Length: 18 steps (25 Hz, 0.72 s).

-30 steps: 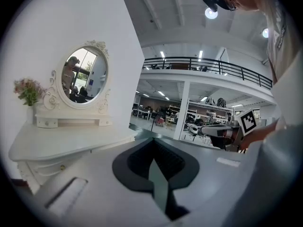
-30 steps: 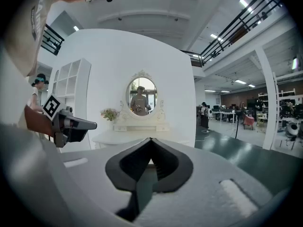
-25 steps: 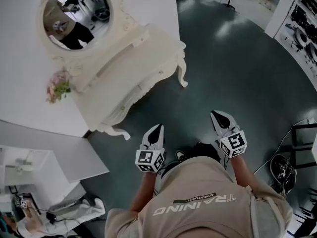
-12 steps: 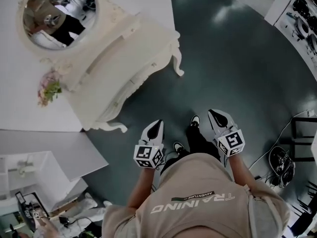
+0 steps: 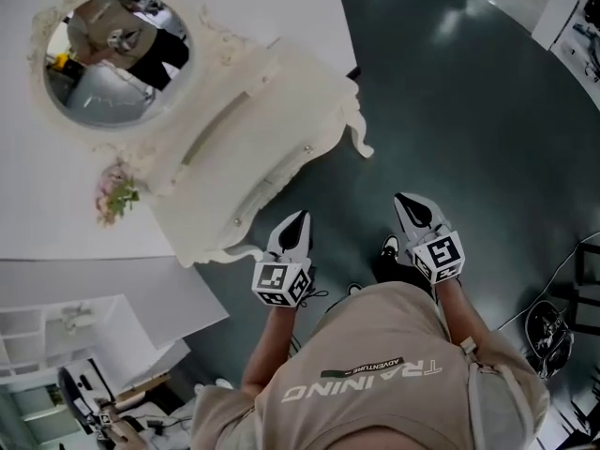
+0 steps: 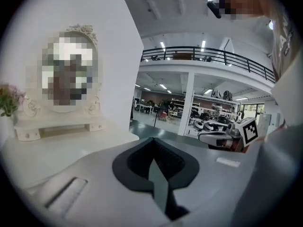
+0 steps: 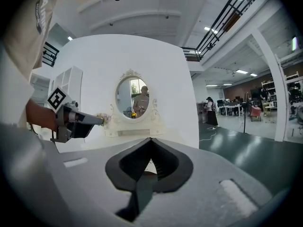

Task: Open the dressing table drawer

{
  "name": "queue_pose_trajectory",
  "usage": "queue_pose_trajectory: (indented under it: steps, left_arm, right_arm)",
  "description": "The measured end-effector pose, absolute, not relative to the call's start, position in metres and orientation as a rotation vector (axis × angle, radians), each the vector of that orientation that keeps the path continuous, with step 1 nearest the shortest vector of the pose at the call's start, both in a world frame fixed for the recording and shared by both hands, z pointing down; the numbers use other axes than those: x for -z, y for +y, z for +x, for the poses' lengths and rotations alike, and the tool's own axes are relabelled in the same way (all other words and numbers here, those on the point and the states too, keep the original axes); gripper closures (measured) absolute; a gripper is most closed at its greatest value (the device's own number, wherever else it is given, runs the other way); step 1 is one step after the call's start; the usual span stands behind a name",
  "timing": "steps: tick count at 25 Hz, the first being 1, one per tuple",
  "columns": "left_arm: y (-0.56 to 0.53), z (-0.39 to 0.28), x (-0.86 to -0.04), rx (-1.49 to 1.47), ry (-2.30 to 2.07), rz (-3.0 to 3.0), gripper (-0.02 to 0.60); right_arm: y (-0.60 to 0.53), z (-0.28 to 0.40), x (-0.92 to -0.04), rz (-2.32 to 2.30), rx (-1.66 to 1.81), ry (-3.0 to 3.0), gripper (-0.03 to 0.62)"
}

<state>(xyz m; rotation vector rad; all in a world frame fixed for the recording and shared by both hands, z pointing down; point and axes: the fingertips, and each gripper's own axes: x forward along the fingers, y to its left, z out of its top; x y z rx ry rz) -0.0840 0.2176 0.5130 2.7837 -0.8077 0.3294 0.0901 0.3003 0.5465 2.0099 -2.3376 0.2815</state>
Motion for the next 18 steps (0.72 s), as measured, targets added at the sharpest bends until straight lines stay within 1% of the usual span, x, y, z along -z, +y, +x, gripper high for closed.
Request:
queue_pose_trajectory:
  steps: [4,8,14,18]
  left_arm:
    - [0.189,-0.055,-0.490,-0.257,-0.878,2.788,0.563]
    - [0.174,-0.038,-0.490,-0.225,-0.921,2.772,0.563]
    - [0.154,-0.043,-0.504,-0.317,-0.999,2.744,0.563]
    - [0.126,-0.042,-0.508,-0.330,-1.040,2.730,0.563]
  right_arm:
    - [0.272,0.116,-0.548,1.941,-0.280,-2.378,0.591]
    - [0.240,0.135,-0.548,1.841,-0.255,-2.433,0.591]
    - [0.212,0.141,-0.543,1.760,-0.198,-2.482,0.591]
    - [0.205,0.152,-0.559,1.776,-0.263,-2.461,0.591]
